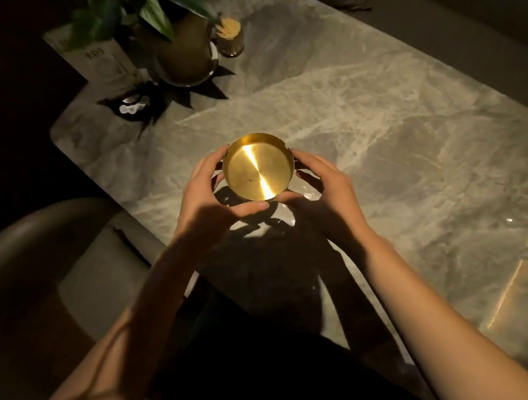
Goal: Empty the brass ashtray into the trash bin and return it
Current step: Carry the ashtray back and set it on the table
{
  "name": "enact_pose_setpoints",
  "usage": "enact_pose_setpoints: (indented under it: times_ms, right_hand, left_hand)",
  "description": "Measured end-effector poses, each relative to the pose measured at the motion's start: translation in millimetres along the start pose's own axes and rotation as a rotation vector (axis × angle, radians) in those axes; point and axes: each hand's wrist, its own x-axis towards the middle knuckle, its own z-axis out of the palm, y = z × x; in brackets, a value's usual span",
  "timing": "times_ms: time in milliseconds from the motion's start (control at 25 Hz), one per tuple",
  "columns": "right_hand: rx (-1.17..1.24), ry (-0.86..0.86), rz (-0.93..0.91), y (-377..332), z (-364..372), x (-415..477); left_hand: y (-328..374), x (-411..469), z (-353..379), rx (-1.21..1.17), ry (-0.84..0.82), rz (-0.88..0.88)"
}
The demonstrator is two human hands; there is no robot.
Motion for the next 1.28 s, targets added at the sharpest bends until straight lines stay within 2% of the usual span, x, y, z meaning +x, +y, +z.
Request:
enact_pose_setpoints:
  times_ms: [80, 240, 560, 800, 1160, 1280]
  right_hand:
    - [-0.027, 0.005, -0.003, -9.0, 31.3, 31.2]
    - [-0.092, -0.007, -0.025, -29.6, 104.4, 82.2]
    - [-0.21, -0.159, -0.053, -52.6, 222.4, 150.9]
    - [-0.315, -0.24, -0.037, -45.6, 274.8, 194.1]
    - [-0.399, -0.342, 0.085, -34.3, 301.6, 231.7]
    - [-0.361, -0.348, 0.125, -31.4, 302.5, 234.6]
  left_hand:
    - [-17.5, 24.5, -31.9, 0.069, -0.013, 0.083]
    - [-60.6, 64.5, -100.3, 0.1, -0.011, 0.097]
    - [-149.7, 90.1, -196.2, 0.011, 0.073, -0.112]
    - [-195.3, 111.9, -222.2, -0.103, 0.131, -0.21]
    - [-226.2, 137.7, -219.8, 0.062, 0.162, -0.2]
    - [-232.3, 140.6, -212.8, 0.031, 0.168, -0.241]
